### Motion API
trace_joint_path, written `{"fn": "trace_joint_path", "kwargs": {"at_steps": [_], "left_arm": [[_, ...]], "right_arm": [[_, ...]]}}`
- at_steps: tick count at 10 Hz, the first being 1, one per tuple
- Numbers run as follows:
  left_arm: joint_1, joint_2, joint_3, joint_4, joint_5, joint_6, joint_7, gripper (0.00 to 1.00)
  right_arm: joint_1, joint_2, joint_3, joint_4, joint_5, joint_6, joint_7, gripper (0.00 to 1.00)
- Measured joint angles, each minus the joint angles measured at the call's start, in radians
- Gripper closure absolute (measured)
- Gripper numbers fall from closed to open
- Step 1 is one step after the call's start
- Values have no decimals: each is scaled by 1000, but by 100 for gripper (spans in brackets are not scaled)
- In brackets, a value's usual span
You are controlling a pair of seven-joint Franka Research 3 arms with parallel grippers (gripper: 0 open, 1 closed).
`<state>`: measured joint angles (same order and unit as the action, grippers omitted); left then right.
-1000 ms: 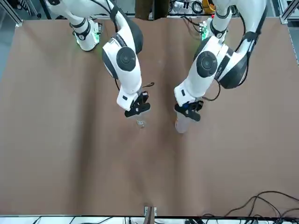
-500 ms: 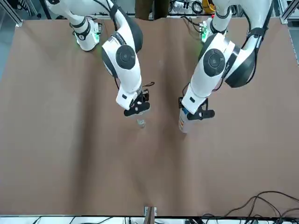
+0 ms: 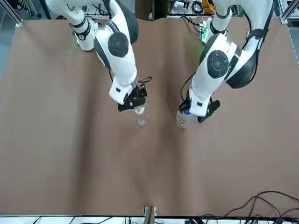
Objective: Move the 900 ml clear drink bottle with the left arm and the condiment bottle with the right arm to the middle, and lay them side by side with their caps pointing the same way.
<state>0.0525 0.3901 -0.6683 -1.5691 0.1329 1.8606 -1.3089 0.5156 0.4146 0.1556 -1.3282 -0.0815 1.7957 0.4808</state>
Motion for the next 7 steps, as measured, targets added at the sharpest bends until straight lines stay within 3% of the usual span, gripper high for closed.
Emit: {"fn": "trace_joint_path", "kwargs": {"at_steps": [3, 7], "left_arm": [[-1, 20, 8, 2, -3, 0, -188, 33], [0, 44, 53, 11, -4, 0, -328, 33]], "right_arm": [[-142, -145, -40, -2, 2, -95, -6, 0], [-323, -235, -120, -8, 71, -186, -123, 1]]}}
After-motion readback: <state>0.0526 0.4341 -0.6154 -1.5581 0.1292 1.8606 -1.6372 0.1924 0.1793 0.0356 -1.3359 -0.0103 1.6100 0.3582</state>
